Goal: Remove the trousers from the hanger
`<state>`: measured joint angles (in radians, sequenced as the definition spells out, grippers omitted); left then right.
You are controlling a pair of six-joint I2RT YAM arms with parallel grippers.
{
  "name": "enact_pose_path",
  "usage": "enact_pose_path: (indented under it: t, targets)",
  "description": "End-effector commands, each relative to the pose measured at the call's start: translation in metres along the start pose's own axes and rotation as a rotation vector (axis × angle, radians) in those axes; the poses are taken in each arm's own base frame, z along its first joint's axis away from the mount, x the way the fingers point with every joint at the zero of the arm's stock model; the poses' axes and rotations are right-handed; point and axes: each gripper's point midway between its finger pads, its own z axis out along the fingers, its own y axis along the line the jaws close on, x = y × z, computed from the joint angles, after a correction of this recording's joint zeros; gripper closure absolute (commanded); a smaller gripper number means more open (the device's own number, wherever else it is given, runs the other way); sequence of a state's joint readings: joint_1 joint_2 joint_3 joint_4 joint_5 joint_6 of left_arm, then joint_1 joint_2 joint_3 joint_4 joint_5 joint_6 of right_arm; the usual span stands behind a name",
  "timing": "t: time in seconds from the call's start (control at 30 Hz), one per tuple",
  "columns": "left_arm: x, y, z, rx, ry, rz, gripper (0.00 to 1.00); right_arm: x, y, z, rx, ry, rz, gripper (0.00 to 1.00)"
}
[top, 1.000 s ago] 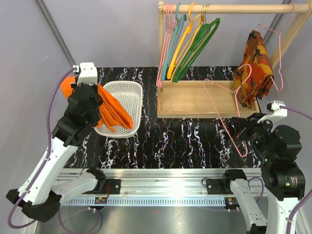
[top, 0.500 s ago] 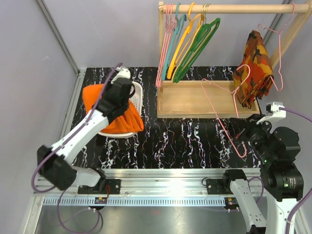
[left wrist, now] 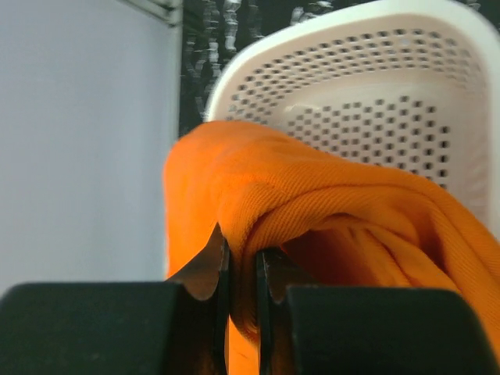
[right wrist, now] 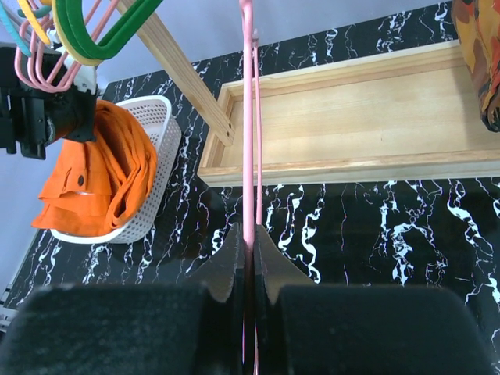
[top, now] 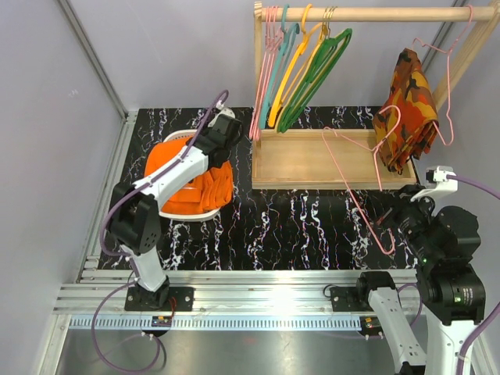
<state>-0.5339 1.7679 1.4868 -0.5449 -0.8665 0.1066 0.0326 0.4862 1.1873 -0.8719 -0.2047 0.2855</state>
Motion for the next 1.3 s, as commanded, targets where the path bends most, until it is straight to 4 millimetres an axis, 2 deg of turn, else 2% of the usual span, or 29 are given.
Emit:
enact_pose_path:
  t: [0.0, 0.03, 0.13, 0.23, 0.3, 0.33, 0.43, 0.53, 0.63, 0.67, 0.7, 0.8, 0.87, 0.9, 1.0, 1.03, 1.1, 1.13, 1.17, 1.23, 1.27]
  targets:
    - [-0.006, -0.016, 0.013, 0.116, 0.042, -0.134, 1.00, -0.009, 0.009, 0.002, -0.047, -0.039, -0.011, 1.00]
    - [-0.002, -0.030, 0.016, 0.186, 0.065, -0.142, 1.00, -0.009, 0.009, 0.002, -0.048, -0.037, -0.011, 1.00]
    - [0.005, -0.050, 0.028, 0.306, 0.118, -0.215, 1.00, -0.005, 0.009, 0.003, -0.057, -0.024, -0.009, 1.00]
    - [0.011, -0.070, 0.037, 0.431, 0.173, -0.293, 0.97, -0.003, 0.010, 0.004, -0.067, -0.021, -0.009, 1.00]
    - [0.015, -0.073, 0.044, 0.477, 0.215, -0.362, 0.97, -0.003, 0.011, 0.004, -0.072, -0.020, -0.005, 1.00]
    - [0.017, -0.084, 0.043, 0.540, 0.236, -0.381, 0.96, -0.002, 0.011, 0.004, -0.073, -0.017, -0.004, 1.00]
    - [0.020, -0.090, 0.046, 0.615, 0.270, -0.455, 0.96, -0.003, 0.014, 0.003, -0.085, -0.018, -0.005, 1.00]
    - [0.018, -0.086, 0.045, 0.671, 0.291, -0.513, 0.88, -0.002, 0.015, 0.002, -0.092, -0.013, -0.010, 1.00]
    - [0.002, -0.073, 0.029, 0.718, 0.250, -0.547, 0.59, -0.002, 0.015, 0.002, -0.093, -0.010, -0.019, 1.00]
    - [-0.011, -0.058, 0.019, 0.716, 0.201, -0.570, 0.40, -0.002, 0.015, 0.002, -0.093, -0.008, -0.020, 1.00]
    - [-0.015, -0.052, 0.012, 0.725, 0.183, -0.585, 0.32, -0.001, 0.015, 0.003, -0.091, -0.004, -0.019, 0.97]
    - [-0.031, -0.022, -0.009, 0.739, 0.111, -0.650, 0.13, -0.001, 0.015, 0.003, -0.092, 0.007, -0.024, 0.94]
    - [-0.031, -0.010, -0.015, 0.734, 0.099, -0.683, 0.11, -0.002, 0.016, 0.003, -0.096, 0.006, -0.026, 0.94]
    - [-0.033, -0.001, -0.026, 0.733, 0.082, -0.710, 0.11, -0.003, 0.016, 0.002, -0.096, 0.006, -0.027, 0.95]
    - [0.006, -0.008, -0.025, 0.673, 0.182, -0.751, 0.20, -0.004, 0.016, 0.002, -0.095, 0.004, -0.034, 0.95]
    - [0.026, -0.017, -0.026, 0.674, 0.212, -0.758, 0.21, -0.005, 0.017, 0.001, -0.096, 0.001, -0.041, 0.96]
    - [0.050, -0.031, -0.024, 0.668, 0.267, -0.778, 0.21, -0.007, 0.015, 0.002, -0.089, 0.003, -0.053, 0.98]
    - [0.053, -0.039, -0.020, 0.681, 0.262, -0.787, 0.15, -0.013, 0.017, 0.000, -0.087, -0.017, -0.065, 1.00]
    - [0.075, -0.054, -0.016, 0.685, 0.317, -0.779, 0.12, -0.018, 0.017, -0.001, -0.084, -0.028, -0.070, 1.00]
    - [0.085, -0.070, -0.009, 0.705, 0.356, -0.783, 0.04, -0.030, 0.021, -0.004, -0.090, -0.054, -0.089, 1.00]
    - [0.102, -0.085, -0.002, 0.707, 0.412, -0.774, 0.02, -0.034, 0.023, -0.005, -0.096, -0.067, -0.097, 1.00]
